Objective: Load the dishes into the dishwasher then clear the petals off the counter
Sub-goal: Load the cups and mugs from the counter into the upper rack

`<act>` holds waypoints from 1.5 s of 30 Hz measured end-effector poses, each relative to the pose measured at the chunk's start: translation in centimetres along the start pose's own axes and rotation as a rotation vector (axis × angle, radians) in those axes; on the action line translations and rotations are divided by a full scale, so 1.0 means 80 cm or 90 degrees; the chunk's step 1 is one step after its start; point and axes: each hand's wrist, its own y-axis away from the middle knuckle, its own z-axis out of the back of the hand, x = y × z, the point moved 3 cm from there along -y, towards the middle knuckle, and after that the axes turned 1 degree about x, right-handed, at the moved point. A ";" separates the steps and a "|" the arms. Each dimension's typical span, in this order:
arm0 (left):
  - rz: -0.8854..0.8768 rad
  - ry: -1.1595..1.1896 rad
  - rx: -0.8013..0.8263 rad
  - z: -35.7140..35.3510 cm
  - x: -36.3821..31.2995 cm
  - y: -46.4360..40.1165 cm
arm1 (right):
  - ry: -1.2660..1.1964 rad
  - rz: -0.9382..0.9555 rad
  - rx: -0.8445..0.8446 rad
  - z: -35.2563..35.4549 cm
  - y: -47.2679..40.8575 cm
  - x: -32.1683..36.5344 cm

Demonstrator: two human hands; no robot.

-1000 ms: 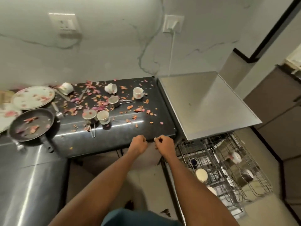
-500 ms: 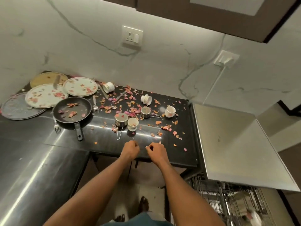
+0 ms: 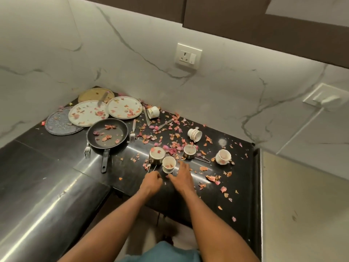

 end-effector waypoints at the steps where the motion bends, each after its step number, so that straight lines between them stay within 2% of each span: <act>1: 0.012 0.010 -0.007 -0.002 -0.001 -0.002 | -0.012 0.003 0.004 0.001 -0.008 0.000; 10: 0.063 0.024 0.005 -0.022 0.001 -0.008 | 0.100 0.052 0.094 -0.014 -0.053 -0.002; 15: 0.088 0.049 -0.021 -0.014 -0.007 -0.023 | 0.107 0.047 0.096 -0.008 -0.070 0.007; 21: 0.140 0.197 -0.024 -0.024 -0.008 -0.029 | 0.068 0.030 0.044 -0.008 -0.070 0.008; 24: 0.180 0.332 -0.029 -0.030 -0.014 -0.028 | -0.078 -0.090 -0.013 -0.004 -0.071 -0.006; 27: 0.194 0.454 -0.012 -0.029 -0.032 -0.031 | -0.349 -0.178 -0.006 0.001 -0.077 -0.011; 30: 0.178 0.612 0.026 -0.025 -0.056 -0.036 | -0.573 -0.192 0.031 0.009 -0.083 -0.010; 34: 0.155 0.754 0.010 -0.018 -0.088 -0.049 | -0.689 -0.133 0.112 0.022 -0.080 0.002; 37: 0.141 0.779 0.001 -0.004 -0.106 -0.055 | -0.686 -0.083 0.146 0.035 -0.074 0.004; 40: 0.102 0.756 0.023 0.008 -0.117 -0.058 | -0.561 -0.011 0.168 0.046 -0.072 -0.003; 45: 0.071 0.706 0.060 0.006 -0.124 -0.058 | -0.486 0.049 0.123 0.047 -0.076 -0.010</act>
